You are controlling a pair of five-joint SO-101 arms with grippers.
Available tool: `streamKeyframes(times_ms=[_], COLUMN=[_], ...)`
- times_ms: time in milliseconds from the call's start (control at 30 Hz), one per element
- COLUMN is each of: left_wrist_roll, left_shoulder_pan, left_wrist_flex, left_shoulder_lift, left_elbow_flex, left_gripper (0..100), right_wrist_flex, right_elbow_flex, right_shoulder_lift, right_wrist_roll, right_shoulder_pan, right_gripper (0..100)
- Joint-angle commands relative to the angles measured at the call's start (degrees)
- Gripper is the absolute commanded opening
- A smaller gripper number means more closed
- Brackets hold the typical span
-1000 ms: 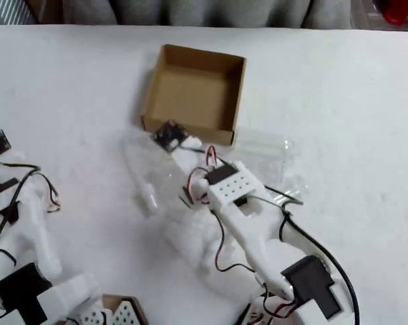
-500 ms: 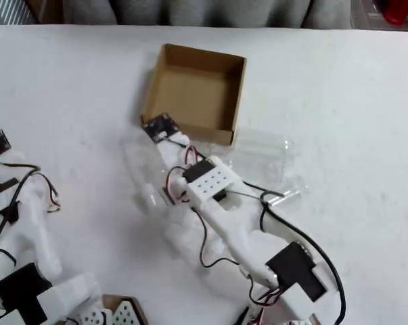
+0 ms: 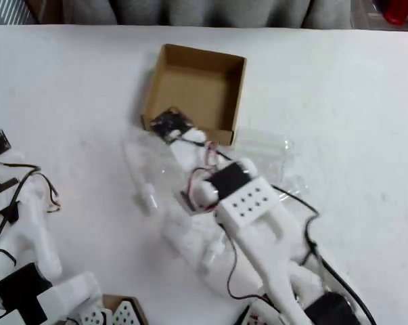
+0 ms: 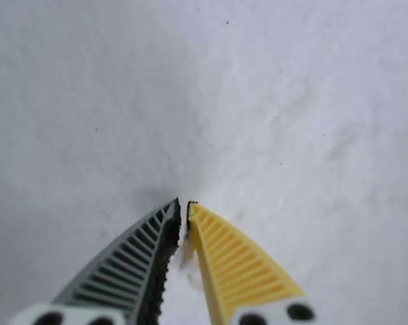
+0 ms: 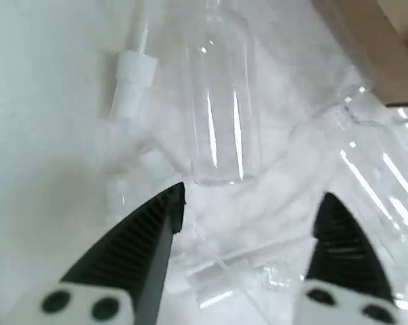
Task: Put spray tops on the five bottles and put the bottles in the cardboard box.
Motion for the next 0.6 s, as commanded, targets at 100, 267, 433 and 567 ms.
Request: streamKeyframes(times_ms=[100,267,433,567], left_wrist_roll=[-0.5,-0.5,-0.6,-0.6], left_shoulder_pan=[1.1,5.3,10.7,17.9], left_wrist_flex=[1.3,8.0,11.8,16.4], left_shoulder_lift=[-3.1,-3.2,-3.2,-4.9], left_elbow_flex=[-1.3,-4.0,-5.0,-7.1], left_gripper=[2,2,3,3], right_wrist_flex=[8.9,7.2,2.3,-3.9], right_elbow_flex=[0.0,9.8,20.5,28.7], right_shoulder_lift=[-7.2,-11.7,-17.7,-21.4], right_wrist_roll=[7.8,10.5,16.8,17.1], right_shoulder_pan=[13.0,24.8,38.0,46.4], right_gripper=[5.3,2.2,1.5,1.5])
